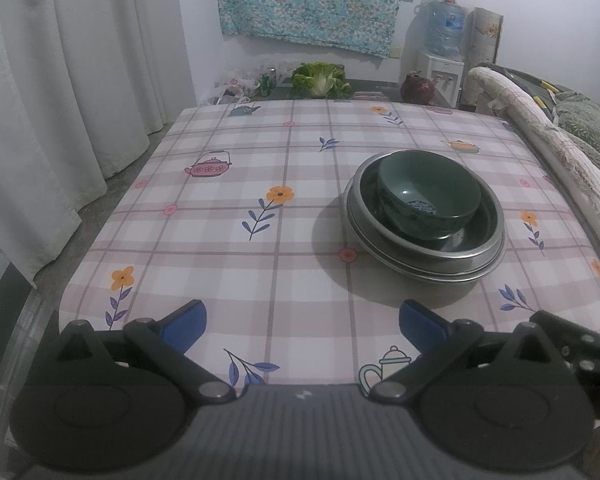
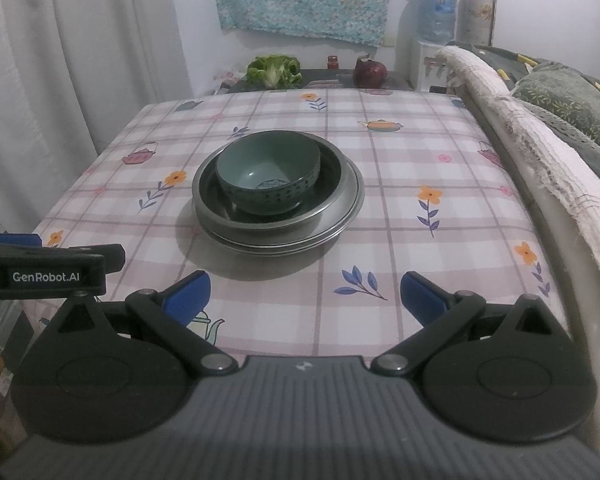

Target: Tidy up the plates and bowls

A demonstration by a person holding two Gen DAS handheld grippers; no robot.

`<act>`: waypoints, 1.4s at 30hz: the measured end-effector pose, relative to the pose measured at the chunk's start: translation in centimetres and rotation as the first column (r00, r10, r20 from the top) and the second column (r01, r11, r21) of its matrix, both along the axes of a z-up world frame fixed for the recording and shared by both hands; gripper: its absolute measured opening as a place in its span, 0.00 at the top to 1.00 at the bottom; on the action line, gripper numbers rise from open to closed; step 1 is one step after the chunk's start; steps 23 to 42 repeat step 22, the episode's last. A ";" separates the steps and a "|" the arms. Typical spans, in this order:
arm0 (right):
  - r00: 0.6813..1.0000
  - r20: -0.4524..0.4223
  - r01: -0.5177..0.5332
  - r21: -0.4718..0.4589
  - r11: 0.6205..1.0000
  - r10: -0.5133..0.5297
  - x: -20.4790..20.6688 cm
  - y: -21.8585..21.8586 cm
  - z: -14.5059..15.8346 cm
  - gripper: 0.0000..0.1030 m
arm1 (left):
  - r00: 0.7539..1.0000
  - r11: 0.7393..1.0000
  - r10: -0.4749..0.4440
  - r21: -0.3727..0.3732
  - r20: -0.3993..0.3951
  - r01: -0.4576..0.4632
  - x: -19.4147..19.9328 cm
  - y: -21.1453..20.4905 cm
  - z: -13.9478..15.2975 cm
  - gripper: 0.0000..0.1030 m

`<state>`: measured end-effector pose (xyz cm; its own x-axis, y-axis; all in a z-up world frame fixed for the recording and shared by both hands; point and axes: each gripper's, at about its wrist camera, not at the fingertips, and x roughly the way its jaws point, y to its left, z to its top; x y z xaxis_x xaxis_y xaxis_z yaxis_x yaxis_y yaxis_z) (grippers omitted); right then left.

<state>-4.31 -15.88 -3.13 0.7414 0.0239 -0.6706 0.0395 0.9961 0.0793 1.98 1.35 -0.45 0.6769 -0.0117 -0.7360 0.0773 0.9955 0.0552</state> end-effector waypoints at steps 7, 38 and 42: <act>1.000 -0.004 -0.005 0.003 1.000 0.005 0.1 0.0 0.0 0.01 | 1.000 1.000 0.001 0.000 0.000 -0.001 0.0 0.0 0.0 0.00; 1.000 -0.004 -0.008 0.002 1.000 0.008 0.2 0.1 0.1 0.01 | 1.000 1.000 0.001 0.000 0.001 -0.001 0.0 0.0 0.0 0.00; 1.000 -0.004 -0.008 0.002 1.000 0.008 0.2 0.1 0.1 0.01 | 1.000 1.000 0.001 0.000 0.001 -0.001 0.0 0.0 0.0 0.00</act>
